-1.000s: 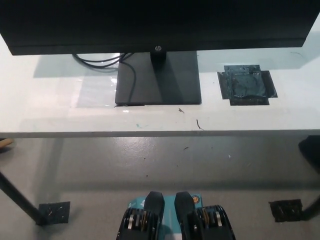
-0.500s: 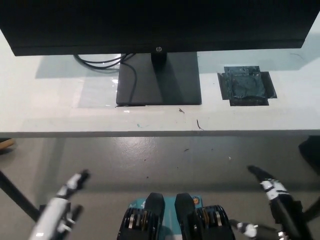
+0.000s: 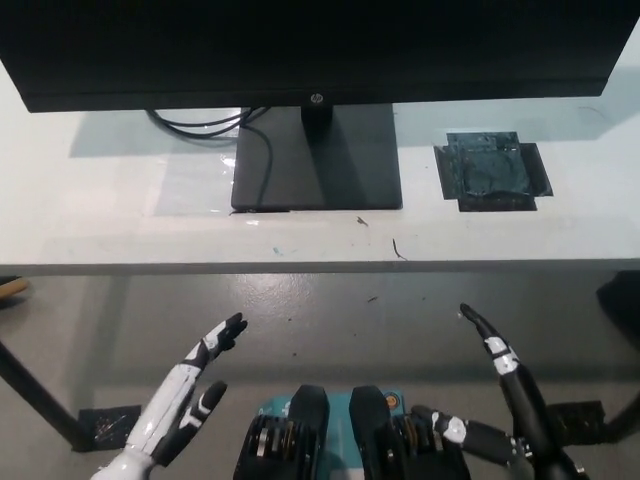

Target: The monitor is placed at the center of the table and the robot uses both its hand to grab the left and right sides of the monitor to tilt the angle of the monitor downwards

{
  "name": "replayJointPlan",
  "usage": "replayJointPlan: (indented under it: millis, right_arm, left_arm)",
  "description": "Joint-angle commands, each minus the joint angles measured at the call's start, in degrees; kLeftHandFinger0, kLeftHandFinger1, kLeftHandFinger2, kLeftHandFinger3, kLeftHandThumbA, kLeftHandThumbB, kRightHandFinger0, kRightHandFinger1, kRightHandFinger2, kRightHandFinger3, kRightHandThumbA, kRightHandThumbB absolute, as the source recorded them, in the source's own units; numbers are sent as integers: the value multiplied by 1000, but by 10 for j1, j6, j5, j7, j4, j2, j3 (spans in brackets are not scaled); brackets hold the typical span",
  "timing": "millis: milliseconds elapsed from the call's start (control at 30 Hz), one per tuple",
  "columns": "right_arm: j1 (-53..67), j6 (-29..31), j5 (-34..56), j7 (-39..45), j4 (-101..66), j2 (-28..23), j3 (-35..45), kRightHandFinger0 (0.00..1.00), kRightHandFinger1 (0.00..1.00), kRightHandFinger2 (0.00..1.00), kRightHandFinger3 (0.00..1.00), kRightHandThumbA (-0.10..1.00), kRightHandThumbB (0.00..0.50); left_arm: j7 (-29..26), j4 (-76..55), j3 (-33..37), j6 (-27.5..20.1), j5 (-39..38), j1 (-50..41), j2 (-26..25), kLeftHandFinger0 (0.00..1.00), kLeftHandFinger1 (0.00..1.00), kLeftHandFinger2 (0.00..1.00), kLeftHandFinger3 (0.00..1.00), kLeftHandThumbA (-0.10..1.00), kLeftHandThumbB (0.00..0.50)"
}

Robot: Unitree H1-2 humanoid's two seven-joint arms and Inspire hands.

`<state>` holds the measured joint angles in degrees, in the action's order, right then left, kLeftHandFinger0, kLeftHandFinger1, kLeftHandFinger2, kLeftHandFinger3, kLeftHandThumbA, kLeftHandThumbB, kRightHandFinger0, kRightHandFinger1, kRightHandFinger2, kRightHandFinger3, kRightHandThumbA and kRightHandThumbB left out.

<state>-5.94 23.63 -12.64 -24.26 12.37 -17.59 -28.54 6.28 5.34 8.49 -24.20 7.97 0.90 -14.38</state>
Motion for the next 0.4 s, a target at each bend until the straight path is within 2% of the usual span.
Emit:
replayJointPlan:
  millis: [0,67,200,300,367]
  right_arm:
    - [-31,33,48,15,51,14,12,1000,1000,1000,1000,1000,500]
    - [-46,33,61,30,91,24,18,1000,1000,1000,1000,1000,500]
    - [-59,33,82,56,132,36,38,1000,1000,1000,1000,1000,500]
    - [-61,33,94,75,143,46,54,1000,1000,1000,1000,1000,490]
    - [-64,33,96,84,151,52,61,1000,1000,1000,1000,1000,489]
  left_arm:
    - [6,33,7,-27,1,16,-15,1000,1000,1000,1000,1000,336]
    - [13,53,4,-27,-18,17,-12,1000,1000,1000,1000,1000,322]
    - [7,67,6,-27,-2,21,-15,1000,1000,1000,1000,1000,312]
    - [5,73,7,-27,6,27,-15,1000,1000,1000,1000,1000,337]
    - [0,75,8,-27,15,29,-15,1000,1000,1000,1000,1000,336]
